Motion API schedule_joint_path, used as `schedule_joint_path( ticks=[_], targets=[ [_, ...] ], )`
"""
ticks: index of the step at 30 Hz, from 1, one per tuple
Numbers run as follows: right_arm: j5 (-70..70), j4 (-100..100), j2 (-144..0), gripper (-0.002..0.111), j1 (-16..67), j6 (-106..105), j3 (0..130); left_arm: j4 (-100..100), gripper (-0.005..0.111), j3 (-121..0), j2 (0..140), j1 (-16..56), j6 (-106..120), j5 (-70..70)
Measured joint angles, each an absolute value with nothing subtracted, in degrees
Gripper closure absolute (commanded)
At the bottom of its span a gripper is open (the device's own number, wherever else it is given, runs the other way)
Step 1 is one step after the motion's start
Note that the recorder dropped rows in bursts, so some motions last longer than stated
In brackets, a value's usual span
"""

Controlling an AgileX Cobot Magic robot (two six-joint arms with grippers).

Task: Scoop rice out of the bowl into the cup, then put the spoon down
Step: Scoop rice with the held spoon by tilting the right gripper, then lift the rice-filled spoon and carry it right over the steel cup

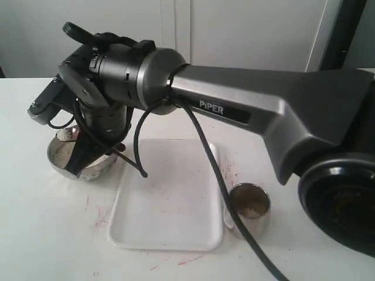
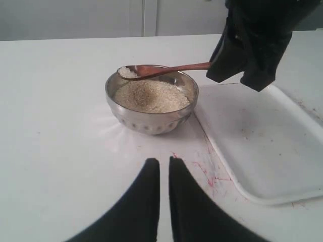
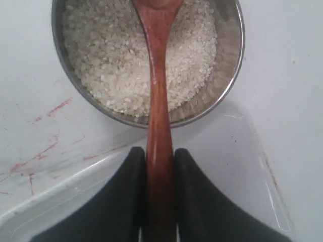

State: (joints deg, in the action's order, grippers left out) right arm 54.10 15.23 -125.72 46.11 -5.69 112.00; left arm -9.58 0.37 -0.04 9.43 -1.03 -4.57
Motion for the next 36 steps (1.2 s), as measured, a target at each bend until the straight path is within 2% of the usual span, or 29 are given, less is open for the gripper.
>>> schedule_joint_path(
  ticks=[11, 25, 36],
  targets=[
    [48.98, 13.7, -125.51, 0.108, 45.98, -6.66, 111.39, -9.58, 0.092, 0.37, -0.04, 9.43, -1.03, -4.57],
    [36.46, 13.24, -122.41, 0.108, 45.59, -5.18, 101.89, -9.58, 0.092, 0.37, -0.04, 9.43, -1.03, -4.57],
    [38.77, 12.01, -114.61, 0.108, 45.47, -7.87, 98.72, -9.58, 0.092, 0.37, -0.04, 9.43, -1.03, -4.57]
  ],
)
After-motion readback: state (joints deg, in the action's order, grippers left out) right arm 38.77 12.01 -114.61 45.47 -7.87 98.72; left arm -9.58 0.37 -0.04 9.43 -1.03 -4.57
